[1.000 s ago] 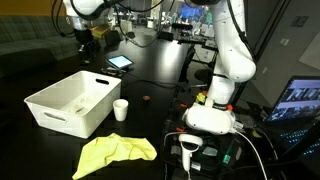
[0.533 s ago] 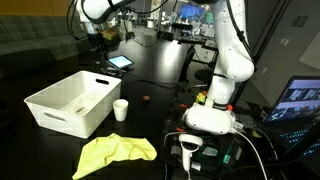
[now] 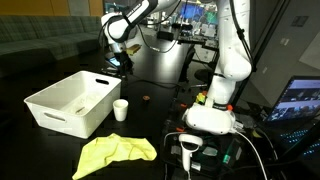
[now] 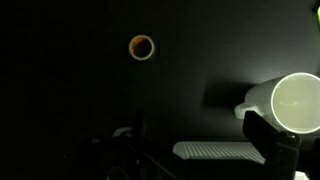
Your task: Pick up the two cloths and put them in the box, then pick up the seal tape and marker and put them in the cup
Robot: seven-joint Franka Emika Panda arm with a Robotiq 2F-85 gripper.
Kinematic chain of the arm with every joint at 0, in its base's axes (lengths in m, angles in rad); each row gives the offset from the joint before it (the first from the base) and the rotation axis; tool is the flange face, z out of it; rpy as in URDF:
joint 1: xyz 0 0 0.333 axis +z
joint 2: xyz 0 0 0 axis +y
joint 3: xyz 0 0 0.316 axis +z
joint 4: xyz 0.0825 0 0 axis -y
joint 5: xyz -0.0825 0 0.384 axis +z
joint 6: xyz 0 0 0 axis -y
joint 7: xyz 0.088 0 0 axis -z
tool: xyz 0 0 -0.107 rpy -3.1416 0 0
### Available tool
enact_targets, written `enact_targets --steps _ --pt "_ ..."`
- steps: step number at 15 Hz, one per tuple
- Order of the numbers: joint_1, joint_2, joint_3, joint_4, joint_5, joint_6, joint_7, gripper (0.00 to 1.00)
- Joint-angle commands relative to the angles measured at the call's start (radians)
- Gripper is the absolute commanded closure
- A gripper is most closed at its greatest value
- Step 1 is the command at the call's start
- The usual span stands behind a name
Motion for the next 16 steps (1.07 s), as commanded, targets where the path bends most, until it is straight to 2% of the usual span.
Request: enact_targets --steps 1,8,16 --pt "-0.037 -0.051 -0.017 -0.174 0.068 0.139 -0.006 0.0" --pt "-0.1 0.02 -0.021 -0.343 0.217 0.405 -0.032 0.0" --pt "-0.144 0.106 -0.025 -0.406 0.3 0.587 -0.015 0.0"
